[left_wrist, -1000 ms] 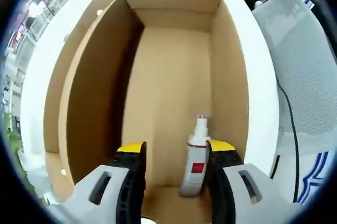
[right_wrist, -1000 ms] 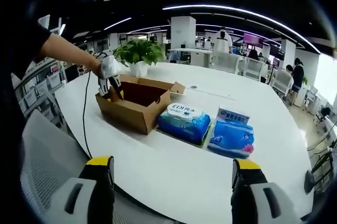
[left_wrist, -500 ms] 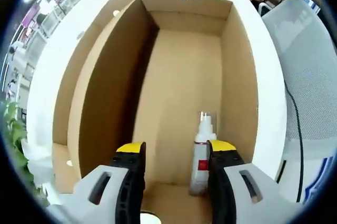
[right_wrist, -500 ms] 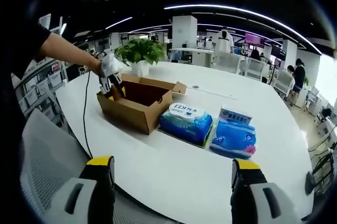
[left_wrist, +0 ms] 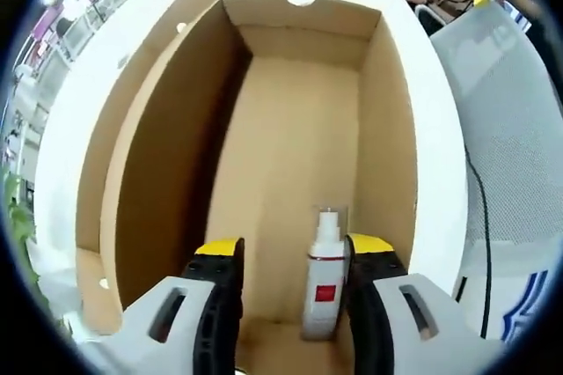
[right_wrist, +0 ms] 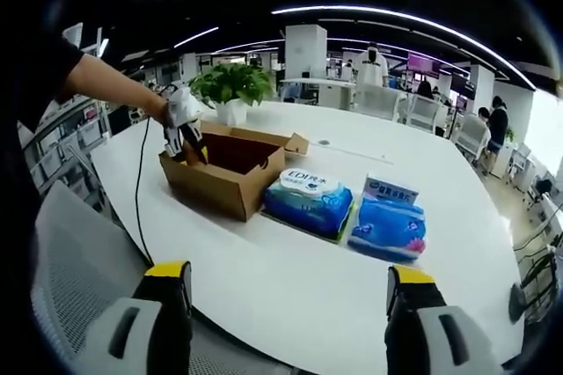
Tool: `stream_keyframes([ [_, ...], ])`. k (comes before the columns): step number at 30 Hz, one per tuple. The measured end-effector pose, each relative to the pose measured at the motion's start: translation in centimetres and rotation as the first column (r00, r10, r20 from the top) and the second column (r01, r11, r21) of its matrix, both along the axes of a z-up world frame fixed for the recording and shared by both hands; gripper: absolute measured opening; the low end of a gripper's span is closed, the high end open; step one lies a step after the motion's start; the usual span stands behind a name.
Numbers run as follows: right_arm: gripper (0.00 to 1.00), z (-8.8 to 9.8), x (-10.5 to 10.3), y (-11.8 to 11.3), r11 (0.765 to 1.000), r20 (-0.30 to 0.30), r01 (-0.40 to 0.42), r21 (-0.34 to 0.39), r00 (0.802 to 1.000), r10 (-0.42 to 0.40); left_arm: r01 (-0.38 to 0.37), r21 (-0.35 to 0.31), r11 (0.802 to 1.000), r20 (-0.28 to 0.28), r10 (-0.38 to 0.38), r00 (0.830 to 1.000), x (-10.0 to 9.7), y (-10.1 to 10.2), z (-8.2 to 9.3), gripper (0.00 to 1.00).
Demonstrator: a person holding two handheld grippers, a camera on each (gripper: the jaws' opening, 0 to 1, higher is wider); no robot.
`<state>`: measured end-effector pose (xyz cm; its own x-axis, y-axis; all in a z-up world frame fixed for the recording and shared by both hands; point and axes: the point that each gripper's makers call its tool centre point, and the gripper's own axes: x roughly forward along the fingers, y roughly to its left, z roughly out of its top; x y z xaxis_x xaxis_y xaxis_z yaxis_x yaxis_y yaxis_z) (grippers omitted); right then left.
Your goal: Operate the shoe box by opening the lid, removing the specified soft item, and placing it in the target area until the item is outside and the box remains undamaged.
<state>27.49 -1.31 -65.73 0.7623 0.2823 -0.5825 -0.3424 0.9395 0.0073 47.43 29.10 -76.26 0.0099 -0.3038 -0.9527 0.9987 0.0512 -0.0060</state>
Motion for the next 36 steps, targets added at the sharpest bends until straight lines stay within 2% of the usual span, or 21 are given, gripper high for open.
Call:
stream_keyframes([
  [2,0.91,-0.1,0.0,0.0,1.000,-0.002,-0.001,-0.002,1.000,0.001,-0.001,-0.005,1.000,-0.005,0.001,1.000,-0.1,-0.2,-0.1,0.46],
  [6,0.91,0.0,0.1,-0.1,1.000,-0.001,0.001,-0.002,1.000,-0.001,0.034,0.033,0.999,0.046,-0.035,0.998,0.2,0.3,-0.7,0.43],
  [16,0.91,0.0,0.1,-0.2,1.000,0.000,0.000,-0.003,1.000,0.000,-0.024,0.026,0.999,0.049,0.023,0.999,0.4,1.2,-0.6,0.41],
  [21,0.91,0.1,0.2,-0.1,1.000,0.004,-0.003,-0.002,1.000,0.003,-0.052,0.062,0.997,0.056,0.048,0.997,0.5,2.5,-1.0,0.38],
  [28,0.91,0.0,0.1,-0.1,1.000,0.002,-0.003,-0.003,1.000,0.003,-0.134,0.061,0.989,0.029,0.133,0.991,0.4,3.3,-1.2,0.32],
  [31,0.91,0.0,0.1,-0.1,1.000,0.004,-0.002,-0.002,1.000,0.002,-0.170,0.082,0.982,-0.014,0.172,0.985,-0.3,3.6,-1.4,0.23],
  [36,0.91,0.0,0.1,0.0,1.000,0.003,-0.004,-0.002,1.000,0.004,-0.170,0.083,0.982,0.001,0.171,0.985,-0.3,3.6,-1.6,0.21],
])
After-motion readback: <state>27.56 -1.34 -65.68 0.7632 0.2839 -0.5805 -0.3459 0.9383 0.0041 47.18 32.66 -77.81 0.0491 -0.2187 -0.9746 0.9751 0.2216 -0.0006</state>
